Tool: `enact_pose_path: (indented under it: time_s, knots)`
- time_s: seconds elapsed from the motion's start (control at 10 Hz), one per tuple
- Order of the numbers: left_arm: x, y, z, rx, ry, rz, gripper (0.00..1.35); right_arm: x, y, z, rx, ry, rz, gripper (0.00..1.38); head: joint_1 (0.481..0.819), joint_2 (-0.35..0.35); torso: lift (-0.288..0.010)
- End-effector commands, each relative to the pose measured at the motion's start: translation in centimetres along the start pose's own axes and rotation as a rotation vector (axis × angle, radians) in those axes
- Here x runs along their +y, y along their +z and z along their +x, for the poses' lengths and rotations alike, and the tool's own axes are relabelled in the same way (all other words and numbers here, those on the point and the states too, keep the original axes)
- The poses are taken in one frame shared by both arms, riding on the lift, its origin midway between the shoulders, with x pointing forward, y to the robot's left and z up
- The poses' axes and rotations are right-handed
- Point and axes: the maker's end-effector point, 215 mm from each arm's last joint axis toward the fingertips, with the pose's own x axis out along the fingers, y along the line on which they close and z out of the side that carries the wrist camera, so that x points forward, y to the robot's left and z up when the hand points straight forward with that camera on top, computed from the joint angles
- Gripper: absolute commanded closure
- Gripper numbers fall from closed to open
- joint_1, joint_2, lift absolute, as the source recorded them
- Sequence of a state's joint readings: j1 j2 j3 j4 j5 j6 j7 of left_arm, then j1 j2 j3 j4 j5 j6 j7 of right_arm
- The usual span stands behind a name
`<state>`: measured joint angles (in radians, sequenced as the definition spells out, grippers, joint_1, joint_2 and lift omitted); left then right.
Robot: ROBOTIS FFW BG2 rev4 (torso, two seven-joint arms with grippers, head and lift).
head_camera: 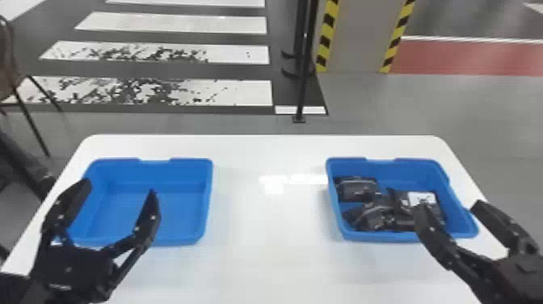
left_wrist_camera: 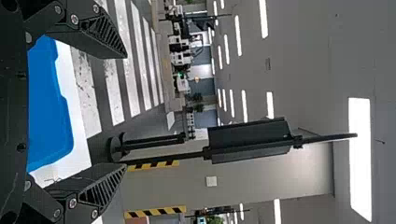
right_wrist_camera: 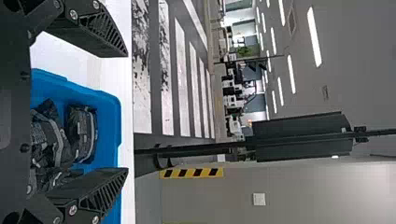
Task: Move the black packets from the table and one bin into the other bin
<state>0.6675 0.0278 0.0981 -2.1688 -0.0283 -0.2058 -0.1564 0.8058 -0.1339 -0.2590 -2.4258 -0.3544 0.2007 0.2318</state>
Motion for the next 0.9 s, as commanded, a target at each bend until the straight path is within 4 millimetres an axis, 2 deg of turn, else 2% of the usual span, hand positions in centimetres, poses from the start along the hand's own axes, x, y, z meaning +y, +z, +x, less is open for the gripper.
enact_pose_path:
  time_s: [0.0, 0.4, 0.8]
  knots:
    - [0.0, 0.1, 0.0, 0.010, 0.003, -0.029, 0.22, 0.3, 0.0, 0.2, -0.013, 0.014, 0.001, 0.16, 0.695, -0.050, -0.110]
    - [0.0, 0.0, 0.0, 0.014, 0.005, -0.051, 0.22, 0.0, 1.1, 0.5, -0.074, 0.027, 0.002, 0.16, 0.695, -0.046, -0.110]
    - [0.2, 0.3, -0.1, 0.006, 0.009, -0.055, 0.22, 0.1, 1.2, 0.6, -0.084, 0.036, 0.010, 0.16, 0.695, -0.049, -0.110]
